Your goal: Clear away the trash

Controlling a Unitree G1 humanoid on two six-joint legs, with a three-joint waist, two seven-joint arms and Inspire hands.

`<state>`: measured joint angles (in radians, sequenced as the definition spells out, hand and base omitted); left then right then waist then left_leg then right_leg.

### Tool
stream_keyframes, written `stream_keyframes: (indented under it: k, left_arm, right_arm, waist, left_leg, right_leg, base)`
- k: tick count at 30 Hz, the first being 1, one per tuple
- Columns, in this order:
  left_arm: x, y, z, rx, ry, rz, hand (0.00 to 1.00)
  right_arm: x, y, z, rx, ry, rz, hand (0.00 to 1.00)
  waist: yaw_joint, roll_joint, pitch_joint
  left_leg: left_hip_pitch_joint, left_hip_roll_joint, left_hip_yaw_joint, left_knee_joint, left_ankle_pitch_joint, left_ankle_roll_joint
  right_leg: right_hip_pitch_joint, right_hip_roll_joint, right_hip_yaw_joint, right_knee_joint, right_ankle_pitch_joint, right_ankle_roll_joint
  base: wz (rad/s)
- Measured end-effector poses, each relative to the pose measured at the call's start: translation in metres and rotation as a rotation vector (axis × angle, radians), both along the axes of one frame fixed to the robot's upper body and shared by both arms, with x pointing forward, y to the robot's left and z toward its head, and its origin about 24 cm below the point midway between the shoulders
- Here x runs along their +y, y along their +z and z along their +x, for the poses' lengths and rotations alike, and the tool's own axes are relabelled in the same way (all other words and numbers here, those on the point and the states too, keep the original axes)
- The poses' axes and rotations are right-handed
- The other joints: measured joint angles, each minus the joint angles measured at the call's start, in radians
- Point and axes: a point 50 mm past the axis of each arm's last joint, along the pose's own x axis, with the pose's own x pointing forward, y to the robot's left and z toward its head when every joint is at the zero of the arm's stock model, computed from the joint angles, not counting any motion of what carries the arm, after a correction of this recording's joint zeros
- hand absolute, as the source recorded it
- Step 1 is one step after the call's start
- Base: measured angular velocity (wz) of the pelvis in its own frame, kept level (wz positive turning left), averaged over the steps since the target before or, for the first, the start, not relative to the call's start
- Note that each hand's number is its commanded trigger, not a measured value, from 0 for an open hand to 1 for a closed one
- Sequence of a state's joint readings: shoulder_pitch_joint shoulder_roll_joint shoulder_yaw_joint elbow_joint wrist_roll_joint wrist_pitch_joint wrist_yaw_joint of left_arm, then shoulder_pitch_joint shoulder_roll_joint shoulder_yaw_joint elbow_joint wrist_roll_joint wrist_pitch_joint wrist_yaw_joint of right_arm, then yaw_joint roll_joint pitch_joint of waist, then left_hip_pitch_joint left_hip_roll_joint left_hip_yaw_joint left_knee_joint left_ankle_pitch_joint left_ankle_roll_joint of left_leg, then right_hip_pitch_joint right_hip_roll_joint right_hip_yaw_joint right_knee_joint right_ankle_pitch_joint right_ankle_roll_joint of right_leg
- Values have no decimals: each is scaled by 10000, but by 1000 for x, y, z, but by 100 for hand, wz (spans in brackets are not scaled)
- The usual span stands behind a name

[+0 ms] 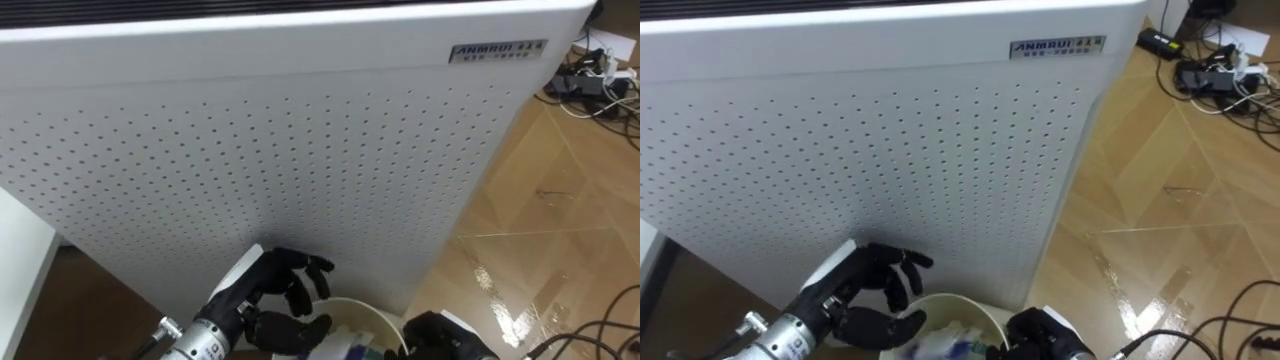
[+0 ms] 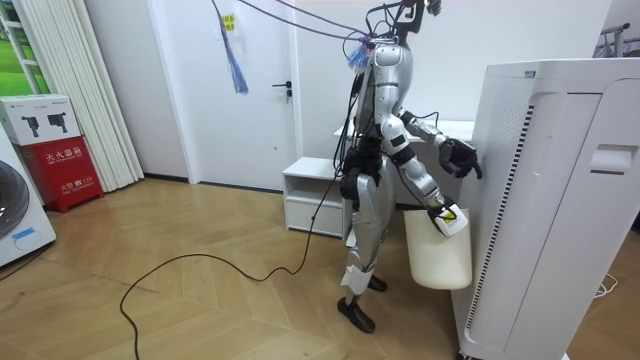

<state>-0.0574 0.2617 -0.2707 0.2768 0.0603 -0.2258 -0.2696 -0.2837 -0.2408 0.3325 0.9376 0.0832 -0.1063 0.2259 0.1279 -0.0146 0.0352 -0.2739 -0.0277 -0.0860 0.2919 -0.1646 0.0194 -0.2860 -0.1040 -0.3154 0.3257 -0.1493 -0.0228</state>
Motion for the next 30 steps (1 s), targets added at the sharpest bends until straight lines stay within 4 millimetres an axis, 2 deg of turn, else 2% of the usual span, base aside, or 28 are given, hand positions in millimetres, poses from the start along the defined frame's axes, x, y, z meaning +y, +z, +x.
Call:
stream_keyframes:
  k: [10,19,23,26,27,30]
  left_arm:
    - [-15,-8,-10,825,-1418,-270,0]
    - [-15,-15,-13,1332,-1625,-204,0]
    - [-13,-18,-17,1477,-1502,-223,0]
    - [-8,-30,-30,1950,-1184,-233,0]
    - [-5,-37,-35,2247,-1037,-140,0]
    - [6,-56,-47,2945,-397,443,0]
  right_arm:
    - [2,0,0,22,34,39,100]
    - [1,-1,-1,41,17,42,100]
    - [-1,-5,-7,232,-24,70,100]
    - [-7,-16,-22,797,-199,20,100]
    - [-11,-19,-28,941,-403,58,100]
    - [-23,-31,-52,1481,-1125,135,100]
  waist:
    - [-113,15,-5]
    - [-147,48,-24]
    - [-192,40,-30]
    - [-380,19,-46]
    - [-390,12,-51]
    - [-520,-59,-168]
  left_leg:
    - [-136,-1,54,95,0,1]
    - [-111,0,80,96,0,1]
    - [57,1,308,-24,20,33]
    - [433,-9,357,-238,31,51]
    - [536,0,518,-268,31,52]
    - [863,-14,633,-440,40,68]
  right_leg:
    - [-88,14,35,-3,1,-2]
    - [-72,10,23,27,2,-3]
    - [14,10,63,17,2,0]
    - [297,6,106,-30,-45,69]
    - [359,-1,158,-56,-46,72]
    - [658,34,154,-205,-55,113]
  base:
    - [1]
    - [0]
    - [-4]
    - [-4]
    - [-12]
    - [-7]
